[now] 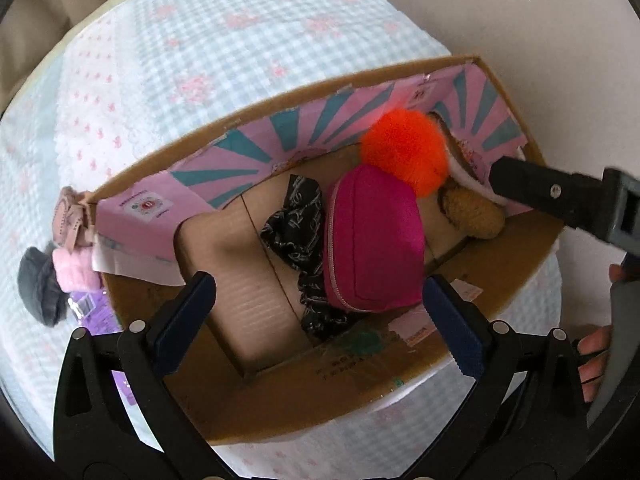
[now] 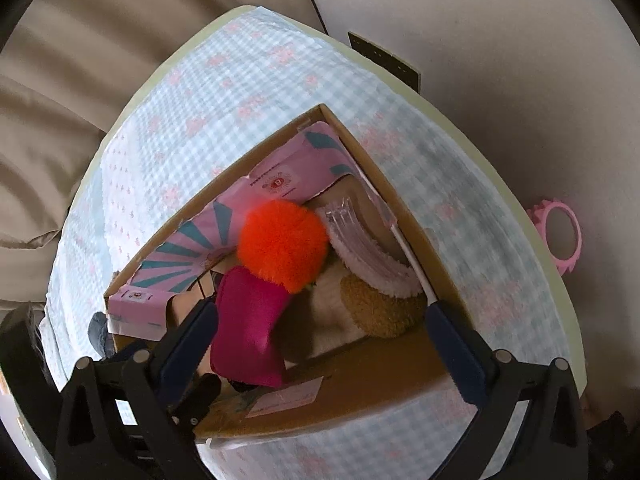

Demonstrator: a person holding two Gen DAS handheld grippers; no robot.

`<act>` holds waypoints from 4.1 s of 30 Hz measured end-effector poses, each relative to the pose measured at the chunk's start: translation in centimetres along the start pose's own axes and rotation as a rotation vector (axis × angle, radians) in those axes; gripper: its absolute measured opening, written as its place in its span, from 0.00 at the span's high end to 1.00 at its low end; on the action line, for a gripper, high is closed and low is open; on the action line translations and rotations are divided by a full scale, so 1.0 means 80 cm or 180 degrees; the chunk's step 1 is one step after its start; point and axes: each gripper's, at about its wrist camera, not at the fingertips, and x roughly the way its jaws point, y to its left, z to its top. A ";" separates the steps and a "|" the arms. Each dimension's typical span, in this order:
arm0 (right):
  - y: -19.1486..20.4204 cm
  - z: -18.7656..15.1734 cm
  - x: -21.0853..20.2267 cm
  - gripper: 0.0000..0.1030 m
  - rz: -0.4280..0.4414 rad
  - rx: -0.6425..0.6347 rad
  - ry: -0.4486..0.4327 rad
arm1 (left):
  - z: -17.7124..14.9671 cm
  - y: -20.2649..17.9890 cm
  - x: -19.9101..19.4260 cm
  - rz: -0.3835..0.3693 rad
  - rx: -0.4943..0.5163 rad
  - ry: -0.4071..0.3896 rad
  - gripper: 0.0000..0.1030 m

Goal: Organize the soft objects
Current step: 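Withdraw both tools from the box toward the remaining items, then grasp the grey fuzzy hat with the left tool while the right tool grasps the purple packet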

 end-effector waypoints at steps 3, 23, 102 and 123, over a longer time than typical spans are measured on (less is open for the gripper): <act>0.005 0.001 -0.010 0.00 -0.0037 -0.0067 -0.0100 | 0.000 0.002 -0.016 0.0010 -0.0008 -0.0073 0.00; 0.129 -0.053 -0.194 0.00 -0.0031 -0.0971 -0.0699 | -0.107 0.088 -0.264 0.0276 -0.0671 -0.1000 0.00; 0.400 -0.272 0.245 0.28 -0.0410 -0.2052 -0.0126 | -0.122 0.454 0.068 0.0259 0.0112 -0.0637 0.44; 0.391 -0.286 0.182 0.79 0.0049 -0.1848 -0.0128 | -0.183 0.464 -0.020 0.0258 -0.0296 -0.0735 0.50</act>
